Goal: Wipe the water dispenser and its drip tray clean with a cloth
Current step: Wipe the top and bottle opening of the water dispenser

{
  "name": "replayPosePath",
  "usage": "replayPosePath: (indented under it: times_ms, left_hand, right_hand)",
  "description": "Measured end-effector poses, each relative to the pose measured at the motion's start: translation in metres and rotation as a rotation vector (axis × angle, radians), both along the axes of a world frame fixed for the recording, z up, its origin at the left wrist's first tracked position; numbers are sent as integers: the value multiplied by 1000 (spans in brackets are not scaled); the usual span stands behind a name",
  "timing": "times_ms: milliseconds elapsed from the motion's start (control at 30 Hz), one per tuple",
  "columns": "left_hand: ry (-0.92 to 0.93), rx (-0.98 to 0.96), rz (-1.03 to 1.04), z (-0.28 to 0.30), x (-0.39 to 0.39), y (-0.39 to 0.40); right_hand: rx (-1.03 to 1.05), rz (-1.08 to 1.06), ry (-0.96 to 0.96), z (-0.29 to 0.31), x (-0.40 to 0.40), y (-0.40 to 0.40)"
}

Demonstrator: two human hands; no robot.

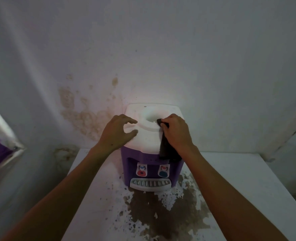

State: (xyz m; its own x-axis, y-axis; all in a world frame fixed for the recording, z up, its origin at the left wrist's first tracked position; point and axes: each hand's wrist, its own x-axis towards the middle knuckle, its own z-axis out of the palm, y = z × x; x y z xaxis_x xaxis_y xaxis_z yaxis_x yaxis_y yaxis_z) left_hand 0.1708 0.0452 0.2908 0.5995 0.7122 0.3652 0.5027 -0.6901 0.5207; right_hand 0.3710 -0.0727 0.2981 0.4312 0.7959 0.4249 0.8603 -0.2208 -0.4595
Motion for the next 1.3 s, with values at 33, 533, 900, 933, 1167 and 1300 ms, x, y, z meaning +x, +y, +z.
replayPosePath:
  times_ms: [33,533,900,933,1167,1300]
  left_hand:
    - [21,1,-12,-2,-3,-2]
    - [-83,-23,99,-38,-33,-29]
    - [-299,-247,277,-67,-25,-32]
    - [-303,-289,279,-69,-25,-33]
    - [-329,-466,205,-82,-20,-39]
    - [-355,-486,201,-81,-21,-39]
  right_hand:
    - [-5,30,-22,1,-7,3]
    - [102,141,-127,-35,-44,-26]
    - [45,-60,-117,-34,-40,-21]
    - [52,-20,-146,-36,-48,-18]
    - [-10,203,-79,-26,-45,-9]
    - [6,-3,-44,-23,-22,-15]
